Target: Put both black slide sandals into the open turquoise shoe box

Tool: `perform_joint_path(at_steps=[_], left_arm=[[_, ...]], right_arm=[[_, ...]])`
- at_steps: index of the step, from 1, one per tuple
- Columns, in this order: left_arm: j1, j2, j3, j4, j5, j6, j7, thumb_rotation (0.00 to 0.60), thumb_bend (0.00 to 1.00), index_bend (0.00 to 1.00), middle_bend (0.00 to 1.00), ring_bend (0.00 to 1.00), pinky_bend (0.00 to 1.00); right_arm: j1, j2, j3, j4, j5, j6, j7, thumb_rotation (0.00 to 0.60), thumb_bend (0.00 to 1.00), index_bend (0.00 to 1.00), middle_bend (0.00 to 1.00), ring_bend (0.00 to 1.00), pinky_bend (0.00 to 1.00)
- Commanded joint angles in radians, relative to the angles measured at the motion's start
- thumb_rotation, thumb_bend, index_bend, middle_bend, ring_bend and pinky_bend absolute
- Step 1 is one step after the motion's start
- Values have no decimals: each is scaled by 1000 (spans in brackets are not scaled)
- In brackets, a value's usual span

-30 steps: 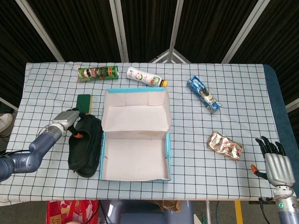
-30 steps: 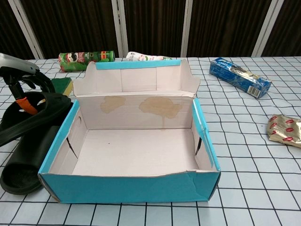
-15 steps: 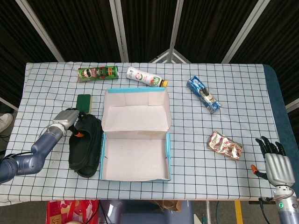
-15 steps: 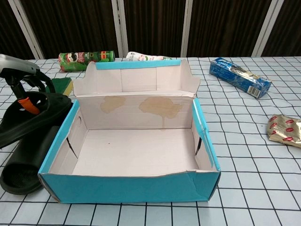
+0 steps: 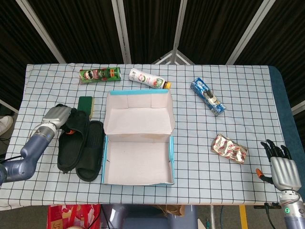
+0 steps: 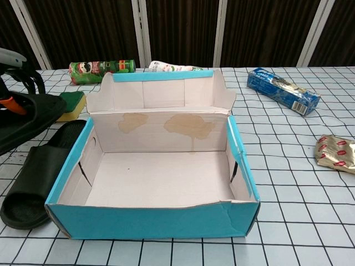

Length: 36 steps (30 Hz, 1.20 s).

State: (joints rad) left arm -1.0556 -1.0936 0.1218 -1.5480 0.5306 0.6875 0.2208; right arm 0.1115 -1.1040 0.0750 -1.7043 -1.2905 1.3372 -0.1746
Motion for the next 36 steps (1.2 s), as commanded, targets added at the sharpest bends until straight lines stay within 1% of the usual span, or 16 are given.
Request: perform_joint_path(at_steps=[1, 3, 7, 8, 9, 10, 11, 12, 15, 16, 20, 26, 30, 33, 35, 36], left_arm=[[-9, 88, -25, -87, 7, 36, 19, 600, 361, 540, 560, 166, 75], [-14, 138, -50, -142, 25, 63, 21, 600, 365, 540, 559, 166, 75], [-16, 216, -123, -262, 111, 161, 22, 600, 366, 541, 562, 166, 75], [-25, 234, -161, -318, 195, 234, 46, 600, 366, 541, 564, 166, 75], [-24, 236, -173, -363, 290, 309, 105, 600, 366, 543, 565, 166, 75], [-15, 225, -174, -379, 335, 355, 139, 600, 367, 544, 567, 166, 75], [-11, 202, -170, -392, 425, 414, 209, 600, 367, 544, 569, 166, 75], [-4, 191, -168, -394, 450, 434, 232, 600, 367, 544, 570, 166, 74], [6, 137, -144, -399, 612, 494, 360, 600, 366, 545, 570, 166, 75], [9, 127, -136, -398, 647, 500, 386, 600, 366, 545, 569, 166, 75], [10, 71, -96, -365, 862, 497, 488, 600, 366, 550, 567, 166, 74], [-12, 6, -70, -239, 1155, 487, 494, 600, 366, 554, 566, 166, 74], [-27, -50, -62, -140, 1293, 492, 418, 600, 366, 554, 566, 166, 78], [-36, -95, -66, -71, 1346, 503, 346, 600, 366, 554, 557, 166, 93], [-38, -140, -74, -20, 1362, 519, 268, 600, 365, 554, 547, 166, 94], [-48, -185, -85, 26, 1358, 514, 207, 600, 365, 554, 546, 166, 95]], right_arm=[[-1, 1, 0, -2, -3, 2, 3, 600, 291, 130, 77, 158, 72], [-2, 2, -1, -4, -5, 5, 5, 600, 291, 130, 77, 157, 72], [-5, 6, -2, -7, -9, 7, 14, 600, 291, 130, 77, 158, 72], [-8, 9, -2, -7, -11, 12, 20, 600, 292, 130, 77, 158, 72], [-10, 12, -2, -8, -15, 16, 28, 600, 291, 130, 77, 157, 72], [-11, 13, -3, -7, -18, 18, 33, 600, 291, 130, 77, 157, 72], [-12, 15, -3, -6, -19, 17, 39, 600, 291, 130, 77, 157, 72], [-12, 16, -4, -6, -20, 17, 41, 600, 291, 130, 77, 158, 72], [-13, 17, -4, -2, -19, 15, 50, 600, 291, 130, 77, 157, 72], [-14, 18, -4, -1, -18, 14, 52, 600, 291, 130, 77, 157, 72], [-15, 21, -3, -2, -20, 16, 59, 600, 291, 130, 77, 158, 72], [-19, 23, -4, -5, -26, 23, 63, 600, 291, 130, 77, 157, 72], [-21, 25, -4, -5, -26, 24, 66, 600, 291, 130, 77, 158, 72], [-20, 26, -4, -6, -22, 20, 65, 600, 290, 130, 77, 158, 72], [-20, 27, -5, -7, -19, 16, 65, 600, 291, 130, 77, 158, 72], [-20, 27, -3, -7, -16, 17, 65, 600, 291, 130, 77, 158, 72]])
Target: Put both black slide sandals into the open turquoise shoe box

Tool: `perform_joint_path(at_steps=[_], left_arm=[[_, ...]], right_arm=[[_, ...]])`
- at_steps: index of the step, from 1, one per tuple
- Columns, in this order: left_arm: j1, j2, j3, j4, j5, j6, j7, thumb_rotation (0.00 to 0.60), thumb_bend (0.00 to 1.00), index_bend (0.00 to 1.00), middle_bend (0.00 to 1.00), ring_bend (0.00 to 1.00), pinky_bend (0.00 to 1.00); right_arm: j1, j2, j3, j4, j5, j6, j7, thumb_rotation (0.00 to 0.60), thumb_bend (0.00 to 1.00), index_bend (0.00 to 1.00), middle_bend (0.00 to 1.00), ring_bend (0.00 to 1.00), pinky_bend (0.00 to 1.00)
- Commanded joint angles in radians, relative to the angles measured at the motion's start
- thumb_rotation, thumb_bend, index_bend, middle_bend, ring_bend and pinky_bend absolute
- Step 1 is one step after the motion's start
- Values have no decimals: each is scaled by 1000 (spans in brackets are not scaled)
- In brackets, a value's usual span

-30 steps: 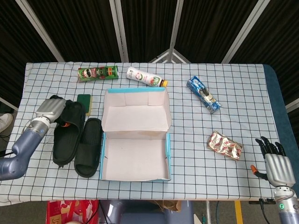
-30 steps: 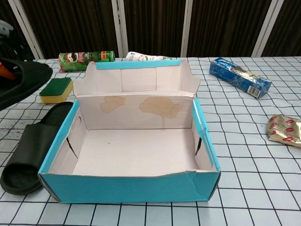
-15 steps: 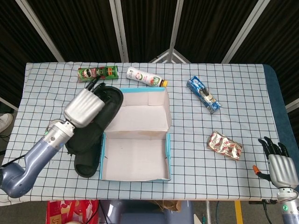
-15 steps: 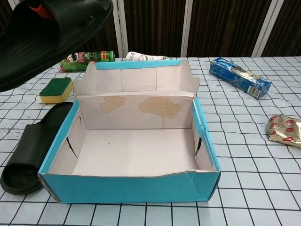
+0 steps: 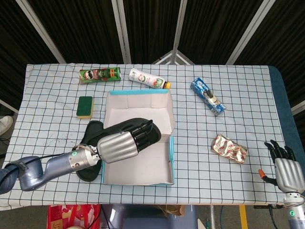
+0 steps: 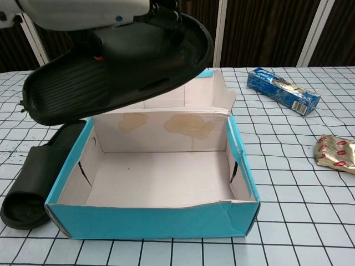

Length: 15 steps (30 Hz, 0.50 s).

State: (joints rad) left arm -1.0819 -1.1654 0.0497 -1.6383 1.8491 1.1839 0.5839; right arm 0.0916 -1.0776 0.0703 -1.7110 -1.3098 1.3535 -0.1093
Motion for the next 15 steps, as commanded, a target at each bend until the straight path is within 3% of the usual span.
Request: perform_joint_path(at_steps=[1, 8, 15], left_arm=[[-30, -148, -22, 163, 43, 16, -188, 600, 365, 554, 546, 166, 99], [-53, -283, -32, 360, 92, 42, -315, 600, 362, 554, 547, 166, 110], [-72, -357, -26, 483, 134, 53, -359, 600, 339, 554, 537, 166, 123]], right_arm=[[0, 0, 2, 0, 5, 0, -1, 600, 291, 130, 77, 158, 72], [2, 0, 7, 8, 24, -10, 0, 600, 291, 130, 77, 158, 72], [3, 0, 10, 10, 34, -16, -1, 600, 291, 130, 77, 157, 72]])
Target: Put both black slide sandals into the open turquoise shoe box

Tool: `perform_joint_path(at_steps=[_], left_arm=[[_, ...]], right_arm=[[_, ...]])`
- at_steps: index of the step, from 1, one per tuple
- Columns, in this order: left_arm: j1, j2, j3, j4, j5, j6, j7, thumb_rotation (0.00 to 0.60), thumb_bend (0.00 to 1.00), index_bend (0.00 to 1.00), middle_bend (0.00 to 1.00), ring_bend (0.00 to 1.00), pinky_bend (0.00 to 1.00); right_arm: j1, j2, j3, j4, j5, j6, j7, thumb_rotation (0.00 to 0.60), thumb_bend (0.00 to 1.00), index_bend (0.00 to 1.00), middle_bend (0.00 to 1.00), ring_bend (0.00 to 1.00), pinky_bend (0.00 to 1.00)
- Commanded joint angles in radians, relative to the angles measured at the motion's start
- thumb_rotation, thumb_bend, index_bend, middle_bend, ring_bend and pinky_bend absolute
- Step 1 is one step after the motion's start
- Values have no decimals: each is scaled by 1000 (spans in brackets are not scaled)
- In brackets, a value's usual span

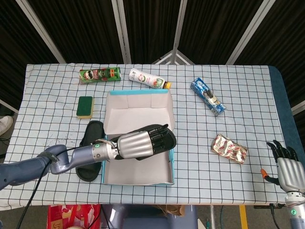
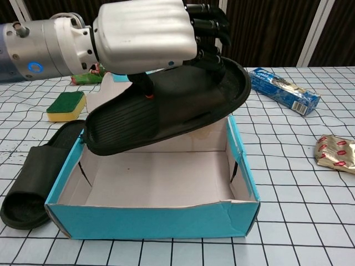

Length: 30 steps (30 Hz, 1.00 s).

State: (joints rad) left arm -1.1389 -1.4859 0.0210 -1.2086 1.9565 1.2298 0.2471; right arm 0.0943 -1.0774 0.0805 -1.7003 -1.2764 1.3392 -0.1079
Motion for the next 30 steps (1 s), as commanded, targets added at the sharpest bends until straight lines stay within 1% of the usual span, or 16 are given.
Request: perform_joint_path(at_steps=[1, 4, 8, 19, 24, 30], left_arm=[[-21, -49, 4, 77, 38, 10, -26, 600, 338, 554, 536, 166, 123], [-34, -84, 9, 134, 63, 26, -42, 600, 338, 554, 537, 166, 123], [-39, -112, 14, 171, 77, 46, -67, 600, 338, 554, 538, 166, 123], [-30, -106, 49, 185, 82, 31, -85, 600, 338, 554, 537, 166, 123], [-30, -131, 64, 223, 89, 20, -86, 600, 339, 554, 537, 166, 123], [-43, -143, 73, 267, 111, 14, -48, 600, 339, 554, 538, 166, 123]], right_arm=[[1, 0, -1, -1, 1, -3, -4, 600, 291, 130, 77, 157, 72], [3, 0, -2, -4, 5, -8, -11, 600, 291, 130, 77, 158, 72], [3, 0, 0, -6, 11, -8, -15, 600, 291, 130, 77, 158, 72], [3, 2, -1, -15, 21, -13, -25, 600, 291, 130, 77, 158, 72], [4, 2, -2, -19, 28, -16, -34, 600, 292, 130, 77, 158, 72], [7, 1, 0, -18, 36, -22, -36, 600, 291, 130, 77, 158, 72]])
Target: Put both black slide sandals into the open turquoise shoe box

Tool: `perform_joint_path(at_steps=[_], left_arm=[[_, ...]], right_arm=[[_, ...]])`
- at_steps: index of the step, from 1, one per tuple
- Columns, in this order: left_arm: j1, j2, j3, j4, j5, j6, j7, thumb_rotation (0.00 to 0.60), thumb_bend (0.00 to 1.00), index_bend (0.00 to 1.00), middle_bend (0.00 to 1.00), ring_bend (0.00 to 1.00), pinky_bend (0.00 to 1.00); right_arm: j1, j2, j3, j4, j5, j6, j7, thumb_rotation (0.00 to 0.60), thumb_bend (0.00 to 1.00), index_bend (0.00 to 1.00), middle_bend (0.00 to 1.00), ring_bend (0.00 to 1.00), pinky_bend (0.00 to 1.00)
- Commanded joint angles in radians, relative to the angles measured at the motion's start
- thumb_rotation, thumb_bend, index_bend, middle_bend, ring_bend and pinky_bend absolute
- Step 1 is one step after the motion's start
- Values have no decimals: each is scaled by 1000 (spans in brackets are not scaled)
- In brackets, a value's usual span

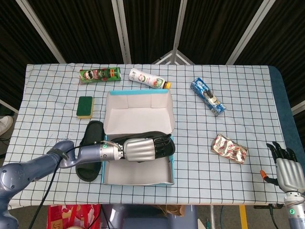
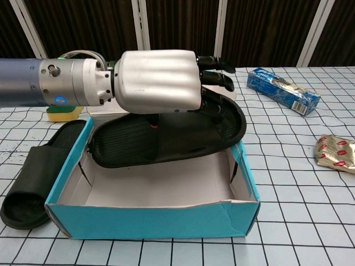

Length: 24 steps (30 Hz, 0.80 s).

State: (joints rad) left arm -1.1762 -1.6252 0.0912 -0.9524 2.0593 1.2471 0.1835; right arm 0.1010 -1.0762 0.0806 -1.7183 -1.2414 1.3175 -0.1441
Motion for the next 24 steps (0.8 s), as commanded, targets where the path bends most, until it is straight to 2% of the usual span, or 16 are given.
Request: perform_joint_path(at_steps=[1, 8, 24], left_arm=[[-9, -4, 3, 14, 11, -4, 23, 600, 340, 554, 539, 166, 123], [-27, 5, 6, 19, 27, -21, 75, 600, 353, 554, 542, 166, 123], [-30, -33, 41, 8, 20, -77, 75, 600, 352, 554, 545, 166, 123]], right_arm=[[1, 0, 0, 0, 1, -1, 0, 600, 291, 130, 77, 158, 72], [2, 0, 0, 0, 2, -6, 1, 600, 291, 130, 77, 158, 72], [-2, 7, -2, -2, -2, 0, 14, 600, 291, 130, 77, 157, 72]])
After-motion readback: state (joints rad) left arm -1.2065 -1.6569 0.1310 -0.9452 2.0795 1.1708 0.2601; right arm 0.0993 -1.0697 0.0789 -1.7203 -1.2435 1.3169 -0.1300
